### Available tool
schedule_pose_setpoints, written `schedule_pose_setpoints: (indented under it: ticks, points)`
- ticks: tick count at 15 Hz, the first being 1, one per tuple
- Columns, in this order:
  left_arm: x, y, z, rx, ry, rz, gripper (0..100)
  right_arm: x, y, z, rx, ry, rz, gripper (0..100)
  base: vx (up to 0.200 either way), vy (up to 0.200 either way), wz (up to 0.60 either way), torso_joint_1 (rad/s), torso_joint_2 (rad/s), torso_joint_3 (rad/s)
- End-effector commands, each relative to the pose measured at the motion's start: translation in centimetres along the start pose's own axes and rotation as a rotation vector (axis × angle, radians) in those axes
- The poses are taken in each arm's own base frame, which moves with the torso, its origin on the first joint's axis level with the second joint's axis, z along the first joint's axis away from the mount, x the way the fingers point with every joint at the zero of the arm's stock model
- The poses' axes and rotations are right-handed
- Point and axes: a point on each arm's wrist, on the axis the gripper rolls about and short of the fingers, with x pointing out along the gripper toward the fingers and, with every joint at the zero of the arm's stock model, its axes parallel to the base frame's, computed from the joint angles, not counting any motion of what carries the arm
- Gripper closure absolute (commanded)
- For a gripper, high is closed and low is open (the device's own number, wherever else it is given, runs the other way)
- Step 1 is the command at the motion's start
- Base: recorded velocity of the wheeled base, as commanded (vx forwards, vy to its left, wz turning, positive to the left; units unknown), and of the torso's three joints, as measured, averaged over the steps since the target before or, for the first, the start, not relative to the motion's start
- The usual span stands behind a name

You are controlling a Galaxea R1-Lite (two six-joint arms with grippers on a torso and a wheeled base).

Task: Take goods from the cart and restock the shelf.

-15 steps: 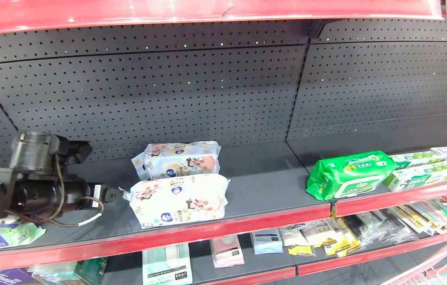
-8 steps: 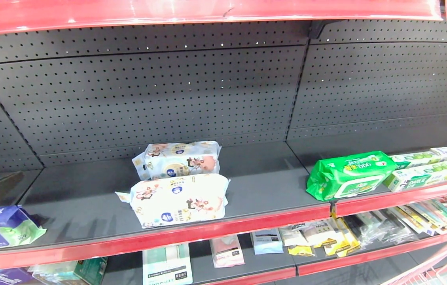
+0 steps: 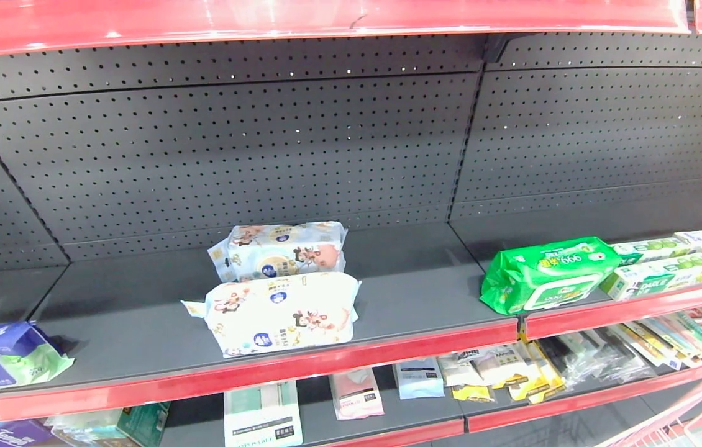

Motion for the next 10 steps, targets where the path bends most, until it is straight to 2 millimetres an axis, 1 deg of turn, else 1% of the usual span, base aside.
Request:
schedule_pose_setpoints:
  ticks: [1, 4, 10]
  points:
    - [-0.19, -0.13, -1.8, 0.019, -0.022, 0.016, 0, 0.01, 0.0, 0.0, 0.001, 0.001, 0.001, 0, 0.0, 0.0, 0.0, 0.0, 0.0, 0.0]
    - [-0.19, -0.14, -1.8, 0.025, -0.022, 0.011, 0, 0.01, -0.01, 0.0, -0.007, 0.001, -0.004, 0, 0.0, 0.0, 0.0, 0.0, 0.0, 0.0]
    - [-0.19, -0.15, -1.8, 0.029, -0.022, 0.01, 0, 0.01, 0.0, 0.0, -0.009, 0.001, -0.001, 0, 0.0, 0.0, 0.6, 0.006, 0.0, 0.002]
